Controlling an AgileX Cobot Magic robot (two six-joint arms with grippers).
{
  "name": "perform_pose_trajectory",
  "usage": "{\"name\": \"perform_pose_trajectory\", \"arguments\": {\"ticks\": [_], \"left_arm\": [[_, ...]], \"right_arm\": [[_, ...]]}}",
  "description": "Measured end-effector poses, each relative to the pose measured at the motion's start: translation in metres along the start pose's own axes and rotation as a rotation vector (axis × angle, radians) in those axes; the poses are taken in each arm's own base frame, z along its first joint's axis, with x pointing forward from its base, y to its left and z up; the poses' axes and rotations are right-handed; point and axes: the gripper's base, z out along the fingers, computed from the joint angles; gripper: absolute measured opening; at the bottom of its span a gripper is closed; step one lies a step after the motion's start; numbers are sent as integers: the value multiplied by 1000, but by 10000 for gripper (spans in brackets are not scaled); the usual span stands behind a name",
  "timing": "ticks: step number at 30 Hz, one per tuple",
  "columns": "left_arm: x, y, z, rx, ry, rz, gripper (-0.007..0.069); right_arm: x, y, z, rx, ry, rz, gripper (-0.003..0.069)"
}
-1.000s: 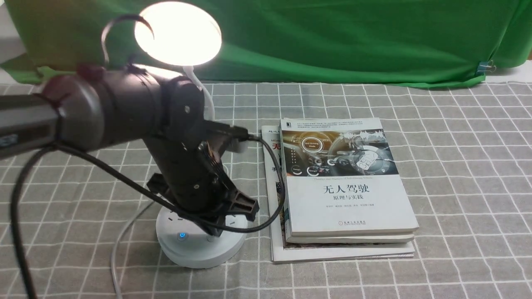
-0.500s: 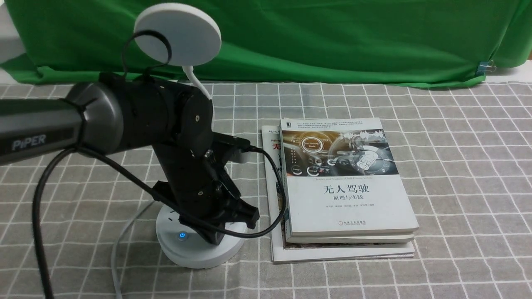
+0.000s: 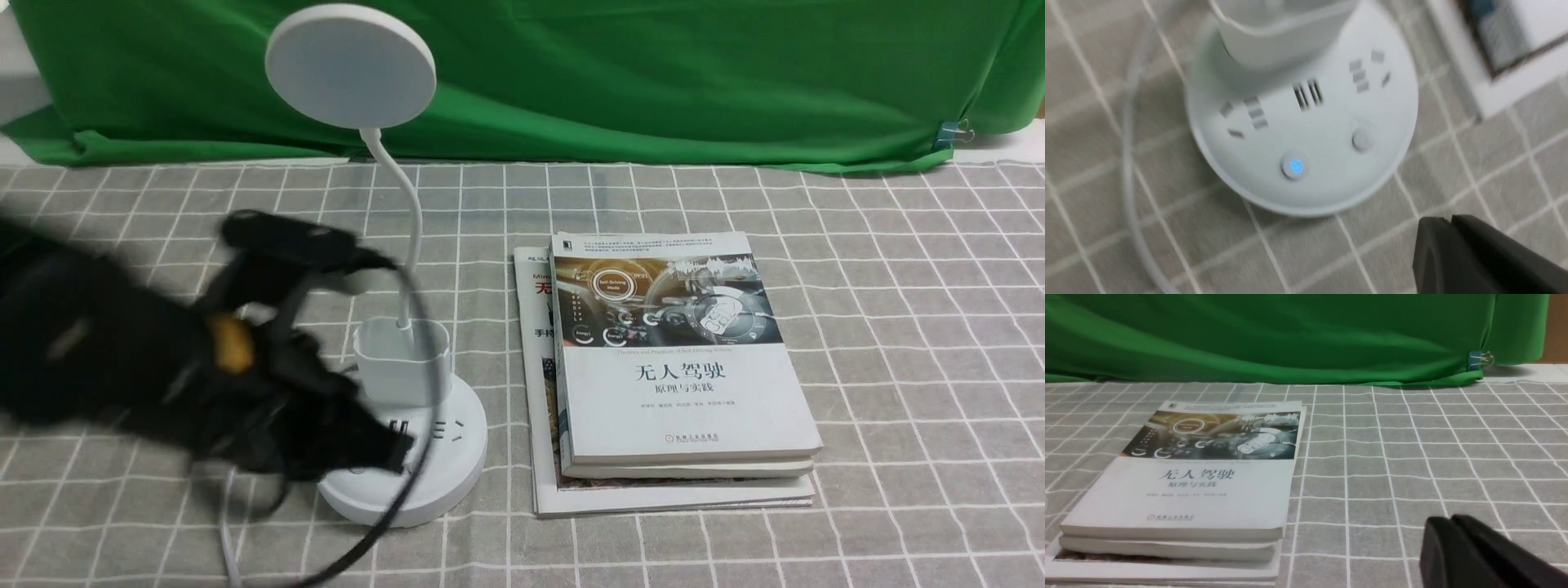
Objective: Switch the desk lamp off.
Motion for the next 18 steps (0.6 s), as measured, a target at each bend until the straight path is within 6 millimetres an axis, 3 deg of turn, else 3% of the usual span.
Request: {"name": "perform_pose_trajectory", "arguments": {"ticks": [2, 9, 13, 18], "left_arm": [[20, 3, -10, -8, -161, 1, 19], [67, 10, -21, -45, -394, 61, 19], [76, 12, -24, -69, -426, 122, 19], [74, 12, -27, -70, -474, 130, 19]], "right_arm": [[0, 0, 0, 0, 0, 0, 35], [0, 0, 0, 0, 0, 0, 35], [0, 0, 0, 0, 0, 0, 35], [0, 0, 0, 0, 0, 0, 35]]}}
